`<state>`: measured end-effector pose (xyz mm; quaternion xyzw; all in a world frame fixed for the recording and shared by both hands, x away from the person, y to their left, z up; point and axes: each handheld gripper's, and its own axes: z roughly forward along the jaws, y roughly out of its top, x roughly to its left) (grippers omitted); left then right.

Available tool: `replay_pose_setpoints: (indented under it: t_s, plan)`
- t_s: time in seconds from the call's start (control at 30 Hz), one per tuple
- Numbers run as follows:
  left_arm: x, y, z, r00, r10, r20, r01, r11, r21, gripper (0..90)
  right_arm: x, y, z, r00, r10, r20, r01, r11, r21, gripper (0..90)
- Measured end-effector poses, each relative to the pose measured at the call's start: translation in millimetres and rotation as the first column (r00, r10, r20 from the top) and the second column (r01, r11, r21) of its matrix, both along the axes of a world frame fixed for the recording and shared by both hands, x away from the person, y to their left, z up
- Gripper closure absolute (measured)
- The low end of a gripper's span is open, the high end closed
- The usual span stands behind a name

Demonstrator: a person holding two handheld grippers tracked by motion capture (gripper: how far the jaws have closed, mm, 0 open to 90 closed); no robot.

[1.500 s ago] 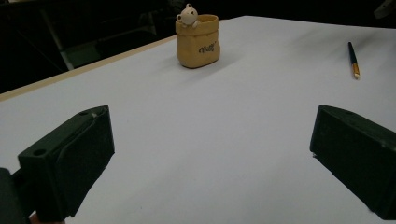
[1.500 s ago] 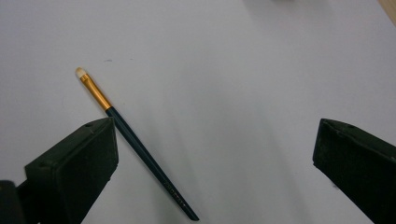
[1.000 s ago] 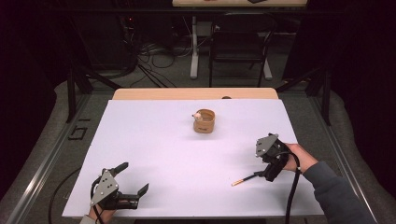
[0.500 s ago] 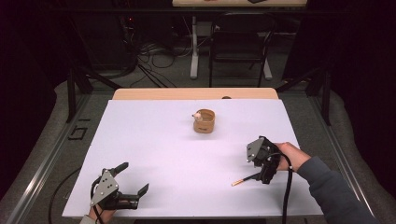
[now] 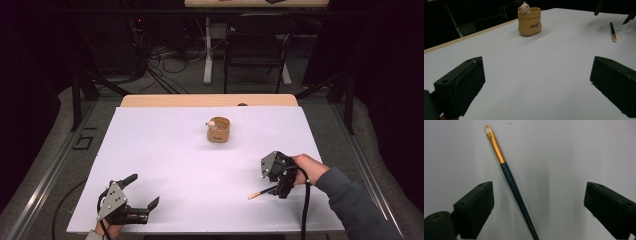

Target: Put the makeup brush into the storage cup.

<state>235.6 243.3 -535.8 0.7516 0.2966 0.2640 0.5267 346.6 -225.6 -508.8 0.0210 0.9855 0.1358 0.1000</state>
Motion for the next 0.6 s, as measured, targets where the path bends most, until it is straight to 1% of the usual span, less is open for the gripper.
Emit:
replay_pose_setpoints:
  t_s: [0.07, 0.1, 0.13, 0.23, 0.27, 0.3, 0.33, 0.37, 0.4, 0.47, 0.5, 0.6]
  plan:
    - [0.0, 0.2, 0.1, 1.0000, 0.000, 0.000, 0.000, 1.0000, -0.003, 0.0, -0.9, 0.2, -1.2, 1.0000, -0.002, 0.000, 0.002, 1.000, 0.003, 15.1]
    - [0.1, 0.6, 0.2, 1.0000, 0.000, -0.001, 0.000, 1.0000, -0.008, 0.0, -1.4, 0.9, -2.6, 1.0000, 0.001, 0.002, -0.001, 1.000, -0.005, 18.1]
    - [0.3, 1.0, 0.2, 1.0000, 0.001, -0.001, -0.001, 1.0000, -0.009, 0.0, -1.4, 0.9, -2.6, 1.0000, 0.001, 0.002, -0.001, 1.000, -0.005, 18.1]
    - [0.2, 1.3, 0.3, 1.0000, 0.004, -0.001, -0.004, 0.9999, -0.009, 0.0, -2.2, 1.7, -3.3, 1.0000, -0.001, 0.002, 0.001, 1.000, 0.000, 22.3]
    - [0.5, 1.1, 0.3, 1.0000, 0.001, -0.001, -0.001, 1.0000, -0.007, 0.0, -2.9, 1.8, -3.3, 1.0000, 0.006, -0.003, -0.006, 1.000, -0.001, 26.5]
    - [0.3, 0.8, 0.2, 1.0000, 0.002, -0.003, -0.002, 1.0000, -0.008, 0.0, -3.4, 1.9, -4.2, 1.0000, 0.008, -0.005, -0.008, 1.000, 0.006, 27.9]
    - [0.4, 0.7, 0.1, 1.0000, 0.001, -0.003, -0.001, 1.0000, -0.007, 0.0, -3.3, 2.4, -1.8, 0.9997, 0.011, -0.023, -0.012, 1.000, -0.028, 29.9]
    - [0.5, 0.9, 0.1, 1.0000, 0.001, -0.002, -0.001, 1.0000, -0.007, 0.0, -3.8, 2.5, -1.3, 0.9993, 0.012, -0.037, -0.013, 0.999, -0.039, 31.8]
    - [0.5, 1.0, 0.1, 1.0000, 0.002, -0.002, -0.002, 1.0000, -0.007, 0.0, -4.4, 2.6, -4.5, 0.9996, 0.023, -0.019, -0.023, 1.000, -0.002, 33.5]
    - [0.6, 1.1, 0.1, 1.0000, 0.004, -0.003, -0.004, 1.0000, -0.008, 0.0, -5.1, 3.3, -4.9, 0.9989, 0.034, -0.032, -0.034, 0.999, -0.012, 38.3]
    - [0.7, 1.1, 0.1, 1.0000, 0.004, -0.004, -0.004, 1.0000, -0.008, 0.0, -4.8, 4.0, -5.7, 0.9982, 0.048, -0.035, -0.048, 0.999, -0.014, 39.9]
    - [0.7, 1.2, 0.0, 1.0000, 0.000, -0.005, 0.000, 1.0000, -0.010, 0.0, -6.6, 5.4, -7.7, 0.9971, 0.057, -0.051, -0.058, 0.998, -0.026, 46.1]
